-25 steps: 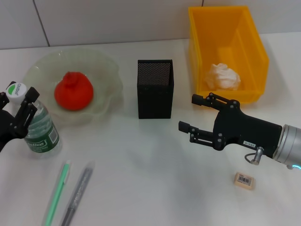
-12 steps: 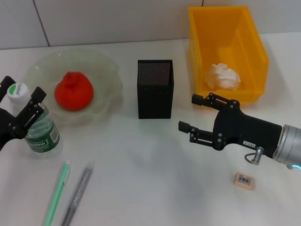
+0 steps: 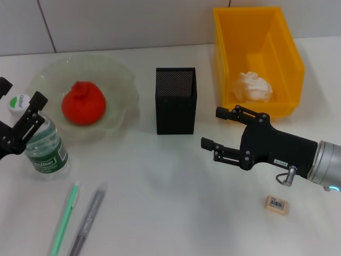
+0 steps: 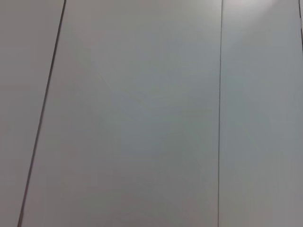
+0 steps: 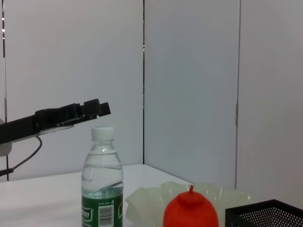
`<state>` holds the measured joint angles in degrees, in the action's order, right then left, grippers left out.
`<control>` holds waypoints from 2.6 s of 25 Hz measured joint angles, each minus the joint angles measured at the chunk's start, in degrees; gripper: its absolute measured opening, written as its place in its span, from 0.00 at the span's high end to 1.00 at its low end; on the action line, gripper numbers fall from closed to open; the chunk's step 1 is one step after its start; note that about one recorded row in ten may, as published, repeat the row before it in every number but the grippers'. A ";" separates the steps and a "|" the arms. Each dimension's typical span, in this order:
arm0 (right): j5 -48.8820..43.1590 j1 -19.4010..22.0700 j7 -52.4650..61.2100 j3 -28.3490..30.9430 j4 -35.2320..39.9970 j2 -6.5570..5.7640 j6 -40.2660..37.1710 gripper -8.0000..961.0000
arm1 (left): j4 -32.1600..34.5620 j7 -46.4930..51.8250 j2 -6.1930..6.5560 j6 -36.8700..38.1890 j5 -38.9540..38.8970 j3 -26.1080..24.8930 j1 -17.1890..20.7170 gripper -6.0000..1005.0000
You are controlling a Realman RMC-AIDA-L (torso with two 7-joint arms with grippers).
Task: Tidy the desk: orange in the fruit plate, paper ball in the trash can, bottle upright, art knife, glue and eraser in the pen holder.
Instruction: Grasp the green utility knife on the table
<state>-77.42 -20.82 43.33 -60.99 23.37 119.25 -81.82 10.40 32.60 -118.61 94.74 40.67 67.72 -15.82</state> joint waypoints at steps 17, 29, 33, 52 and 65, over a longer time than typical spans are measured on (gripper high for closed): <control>0.25 0.37 0.00 0.59 0.00 -0.06 -0.01 0.20 | 0.77 -1.89 0.15 7.80 0.68 2.42 0.58 0.21; 0.35 0.55 0.63 0.69 0.13 -0.17 -0.05 0.20 | 3.27 -5.12 1.55 7.08 11.70 6.27 0.61 0.21; 0.35 1.09 2.03 0.70 1.92 -0.17 -0.09 0.20 | 3.54 -4.74 2.53 6.97 15.86 6.11 0.65 0.21; 0.42 2.72 6.14 2.22 6.33 -0.16 -0.35 0.20 | 5.25 0.42 4.89 -0.22 20.12 6.25 2.15 0.21; 0.12 2.37 7.27 3.44 6.83 -0.33 3.68 0.20 | 13.52 8.43 7.40 -7.69 24.66 5.30 5.81 0.21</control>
<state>-77.31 -18.46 50.60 -57.55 30.20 118.92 -78.14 23.92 41.03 -111.21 87.05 65.33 73.02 -10.01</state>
